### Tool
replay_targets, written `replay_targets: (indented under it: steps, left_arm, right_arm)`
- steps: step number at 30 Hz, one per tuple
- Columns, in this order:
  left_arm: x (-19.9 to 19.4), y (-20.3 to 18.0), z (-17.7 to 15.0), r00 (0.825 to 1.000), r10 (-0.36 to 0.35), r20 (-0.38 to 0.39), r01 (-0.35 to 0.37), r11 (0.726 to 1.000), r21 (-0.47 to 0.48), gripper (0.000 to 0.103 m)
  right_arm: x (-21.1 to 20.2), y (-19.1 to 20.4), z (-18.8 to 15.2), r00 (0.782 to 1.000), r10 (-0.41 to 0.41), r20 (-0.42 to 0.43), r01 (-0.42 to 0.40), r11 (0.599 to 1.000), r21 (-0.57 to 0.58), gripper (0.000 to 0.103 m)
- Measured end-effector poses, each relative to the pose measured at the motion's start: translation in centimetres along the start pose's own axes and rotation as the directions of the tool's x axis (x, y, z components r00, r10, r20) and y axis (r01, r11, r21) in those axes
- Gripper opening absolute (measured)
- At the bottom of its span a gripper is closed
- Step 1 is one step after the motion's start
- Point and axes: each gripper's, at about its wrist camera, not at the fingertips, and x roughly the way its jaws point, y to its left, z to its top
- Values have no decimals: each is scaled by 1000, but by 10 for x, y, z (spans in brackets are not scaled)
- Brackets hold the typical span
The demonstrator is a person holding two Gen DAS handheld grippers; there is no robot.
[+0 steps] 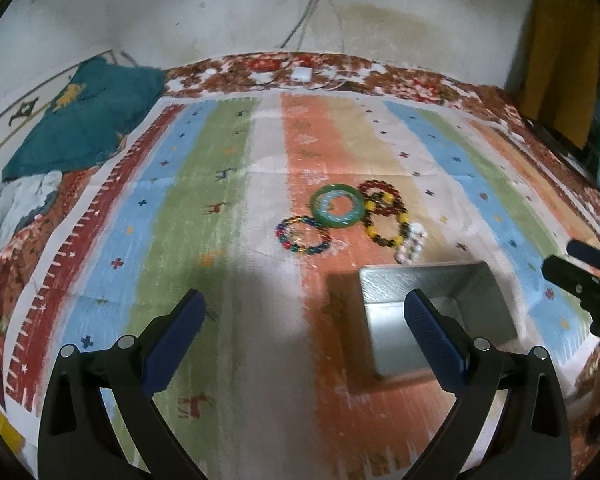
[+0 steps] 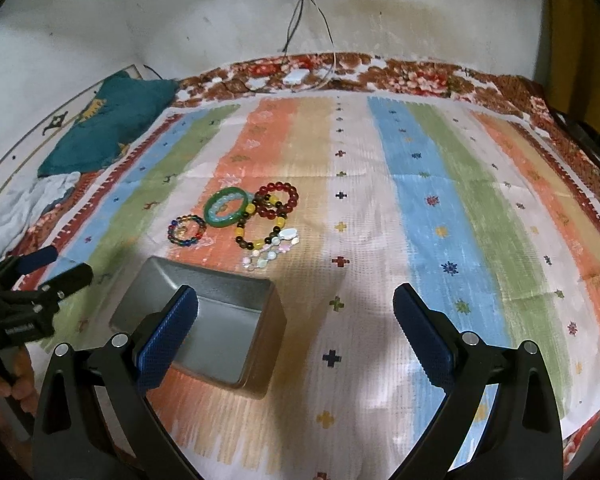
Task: Organize jewelry
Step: 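Move both tools forward over the tin box toward the bracelets, then lower left tool to multicolour bracelet while right tool lowers to yellow-black bracelet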
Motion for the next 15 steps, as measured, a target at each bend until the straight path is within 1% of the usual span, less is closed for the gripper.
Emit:
replay_targets:
  steps: [2,3,6,13,15]
  left_arm:
    - [10,8,5,1000,10,-23,-10,1000,-16,97]
    - [13,2,5,999,17,-29,-17,1000,-17,97]
    - [27,4,9,998,26,-57,-27,1000,-7,97]
    - [45,13,20,995,-1,-101,-2,1000,-29,97]
    - [53,15,23,994,12,-111,-15,1000,-22,97]
  right_arm:
    - [6,0,5,1000,-4,-12,4,1000,-1,99]
    - [10,0,8,1000,-4,-17,4,1000,-4,99]
    - [20,1,14,1000,-6,-31,6,1000,-9,99]
    - [44,-3,29,996,5,-84,-6,1000,-3,99]
    - [50,-3,33,995,7,-95,-8,1000,-2,99]
